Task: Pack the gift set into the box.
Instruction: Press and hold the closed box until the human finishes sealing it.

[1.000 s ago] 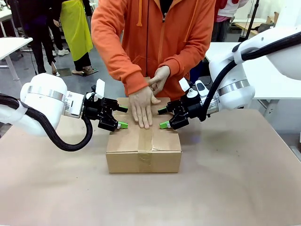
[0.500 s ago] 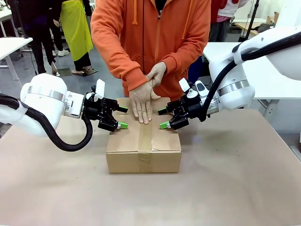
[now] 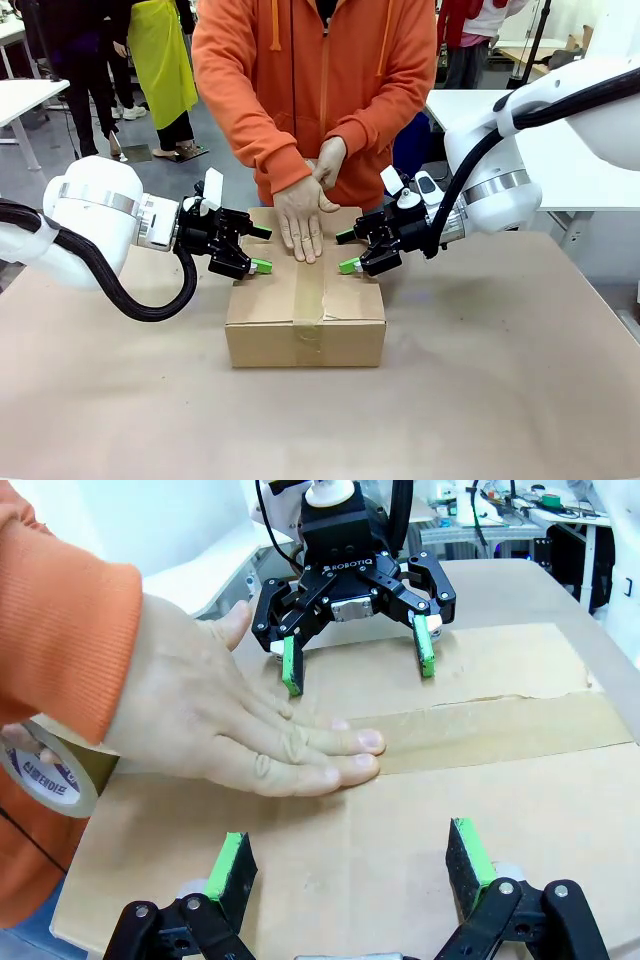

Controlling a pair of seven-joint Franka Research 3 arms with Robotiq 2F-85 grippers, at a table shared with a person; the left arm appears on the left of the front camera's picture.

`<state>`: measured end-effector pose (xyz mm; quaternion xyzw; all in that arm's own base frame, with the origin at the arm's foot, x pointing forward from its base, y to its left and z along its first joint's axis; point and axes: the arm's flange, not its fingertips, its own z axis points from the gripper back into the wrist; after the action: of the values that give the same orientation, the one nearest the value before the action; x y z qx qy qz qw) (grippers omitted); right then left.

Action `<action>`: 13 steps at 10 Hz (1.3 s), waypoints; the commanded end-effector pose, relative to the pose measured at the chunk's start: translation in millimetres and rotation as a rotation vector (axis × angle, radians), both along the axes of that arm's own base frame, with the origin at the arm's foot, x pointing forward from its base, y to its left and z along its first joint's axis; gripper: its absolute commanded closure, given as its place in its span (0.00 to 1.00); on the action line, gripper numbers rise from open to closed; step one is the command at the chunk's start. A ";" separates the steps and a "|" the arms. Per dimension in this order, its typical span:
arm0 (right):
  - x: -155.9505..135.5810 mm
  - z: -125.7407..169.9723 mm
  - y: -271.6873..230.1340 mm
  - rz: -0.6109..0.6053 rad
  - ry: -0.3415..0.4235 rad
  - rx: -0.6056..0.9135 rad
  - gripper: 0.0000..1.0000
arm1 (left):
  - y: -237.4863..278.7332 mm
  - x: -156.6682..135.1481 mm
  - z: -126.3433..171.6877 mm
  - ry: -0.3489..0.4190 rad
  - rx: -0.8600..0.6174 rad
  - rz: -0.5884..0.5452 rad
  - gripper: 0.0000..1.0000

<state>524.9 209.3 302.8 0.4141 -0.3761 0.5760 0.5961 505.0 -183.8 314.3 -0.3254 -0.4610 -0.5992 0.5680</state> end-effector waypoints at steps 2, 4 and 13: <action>0.0 -2.0 -0.4 0.003 -0.010 0.000 0.00 | 1.4 -1.3 -1.9 -0.012 -0.002 -0.003 0.00; 0.0 -2.0 -0.4 0.003 -0.010 0.000 0.00 | 1.4 -1.3 -1.9 -0.012 -0.002 -0.003 0.00; 0.0 -2.0 -0.4 0.003 -0.010 0.000 0.00 | 1.4 -1.3 -1.9 -0.012 -0.002 -0.003 0.00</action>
<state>524.8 209.6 303.7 0.4148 -0.3765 0.5763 0.5950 505.0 -184.1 314.9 -0.3261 -0.4615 -0.5993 0.5670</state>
